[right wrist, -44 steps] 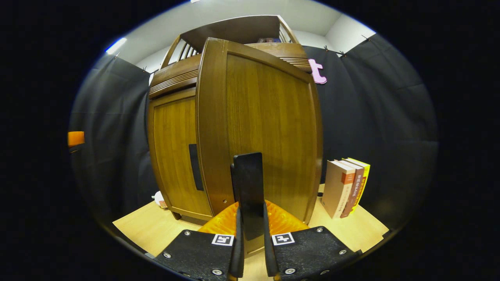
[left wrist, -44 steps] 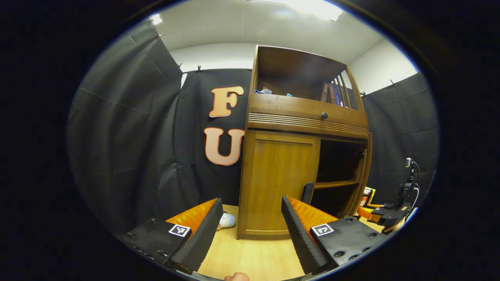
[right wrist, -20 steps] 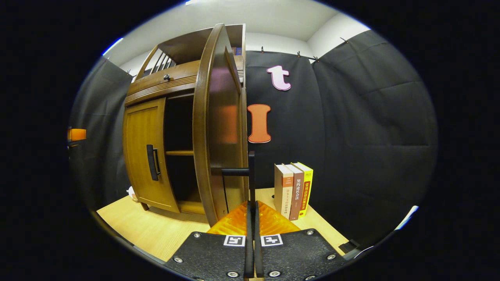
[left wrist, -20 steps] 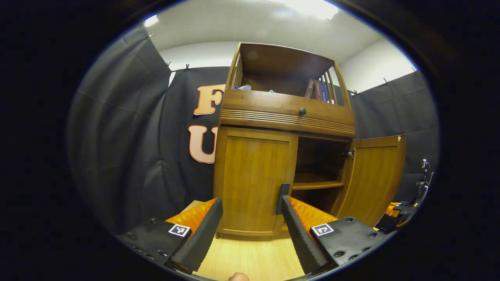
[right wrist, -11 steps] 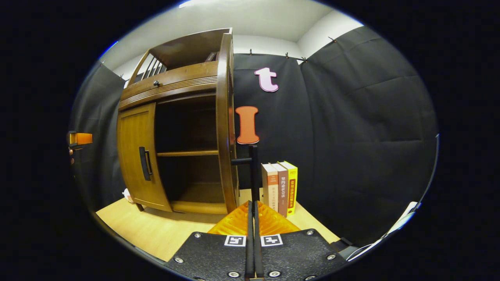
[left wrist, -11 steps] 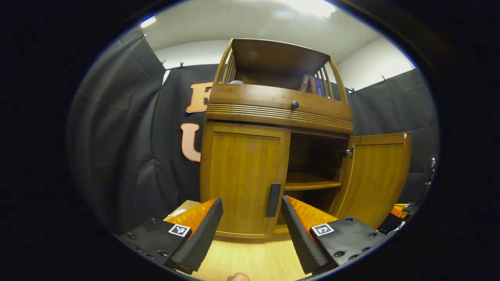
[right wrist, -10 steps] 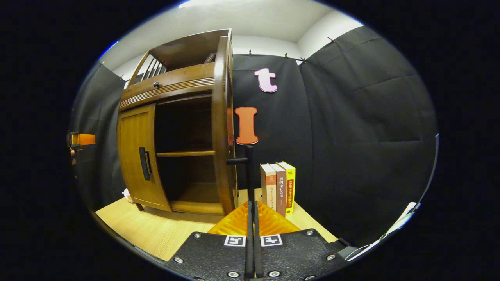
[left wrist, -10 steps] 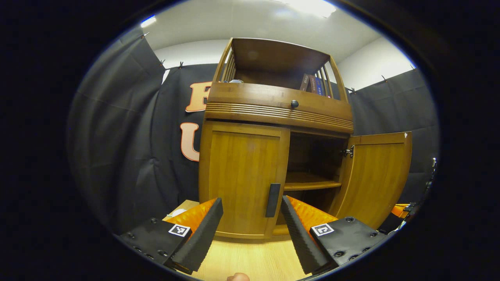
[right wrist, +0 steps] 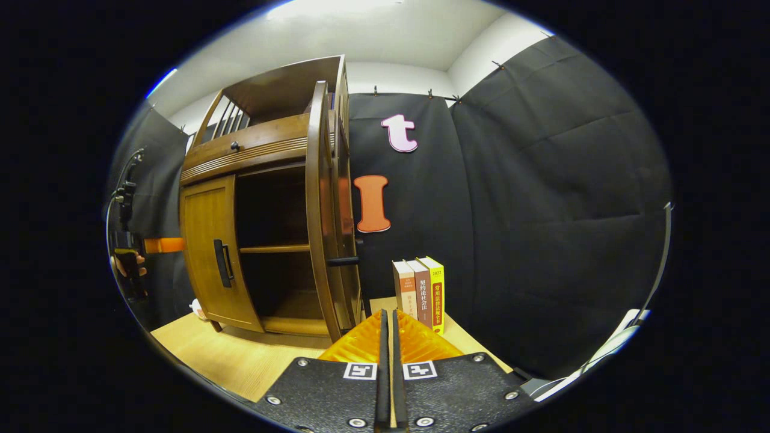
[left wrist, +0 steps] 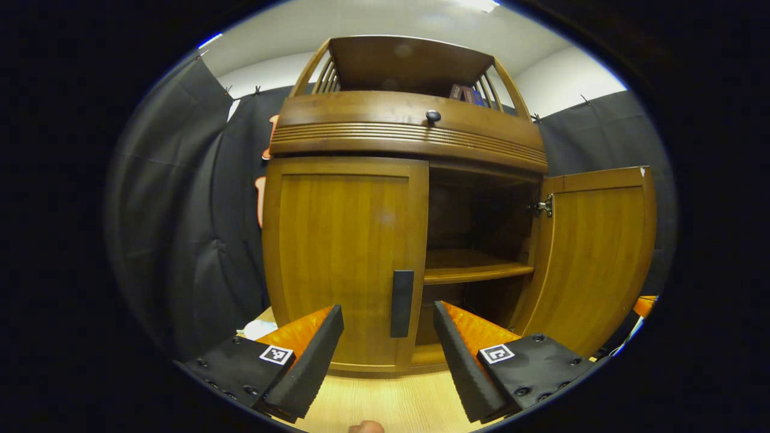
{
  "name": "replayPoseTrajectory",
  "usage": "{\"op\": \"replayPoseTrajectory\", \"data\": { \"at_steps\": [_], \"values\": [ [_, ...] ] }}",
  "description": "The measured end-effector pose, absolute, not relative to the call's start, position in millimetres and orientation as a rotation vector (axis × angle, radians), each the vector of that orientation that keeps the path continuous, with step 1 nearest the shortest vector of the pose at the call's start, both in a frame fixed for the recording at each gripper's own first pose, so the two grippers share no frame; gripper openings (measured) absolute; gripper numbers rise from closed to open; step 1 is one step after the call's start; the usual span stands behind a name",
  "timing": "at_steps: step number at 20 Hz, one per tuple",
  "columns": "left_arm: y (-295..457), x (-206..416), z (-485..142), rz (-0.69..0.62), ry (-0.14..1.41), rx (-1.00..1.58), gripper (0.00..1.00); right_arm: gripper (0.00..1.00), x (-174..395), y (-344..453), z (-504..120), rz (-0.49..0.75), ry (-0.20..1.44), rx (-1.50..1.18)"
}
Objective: Open the right door of the double-door shoe cabinet with the right hand, and open the left door with the left hand.
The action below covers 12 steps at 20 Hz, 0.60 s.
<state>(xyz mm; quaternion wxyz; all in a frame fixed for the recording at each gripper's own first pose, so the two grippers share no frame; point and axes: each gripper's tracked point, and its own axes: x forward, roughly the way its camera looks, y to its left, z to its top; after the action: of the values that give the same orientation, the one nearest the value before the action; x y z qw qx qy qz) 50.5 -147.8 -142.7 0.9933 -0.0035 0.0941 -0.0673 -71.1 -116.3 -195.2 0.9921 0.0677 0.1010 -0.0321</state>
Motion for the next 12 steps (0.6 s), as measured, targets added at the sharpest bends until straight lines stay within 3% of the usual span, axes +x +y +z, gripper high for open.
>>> {"op": "replayPoseTrajectory", "data": {
  "at_steps": [4, 6, 7, 12],
  "values": [
    [-158, 82, -166, -0.127, 0.192, 0.019, 0.99, 0.13, -68, -119, -200, -0.066, 0.219, 0.142],
    [-164, 103, -178, -0.126, 0.187, 0.032, 0.98, 0.33, -64, -127, -199, -0.083, 0.218, 0.125],
    [-165, 110, -182, -0.126, 0.186, 0.030, 0.99, 0.36, -63, -129, -198, -0.090, 0.214, 0.123],
    [-168, 144, -204, -0.120, 0.203, 0.033, 0.99, 0.76, -60, -138, -189, -0.129, 0.189, 0.148]
  ]
}}
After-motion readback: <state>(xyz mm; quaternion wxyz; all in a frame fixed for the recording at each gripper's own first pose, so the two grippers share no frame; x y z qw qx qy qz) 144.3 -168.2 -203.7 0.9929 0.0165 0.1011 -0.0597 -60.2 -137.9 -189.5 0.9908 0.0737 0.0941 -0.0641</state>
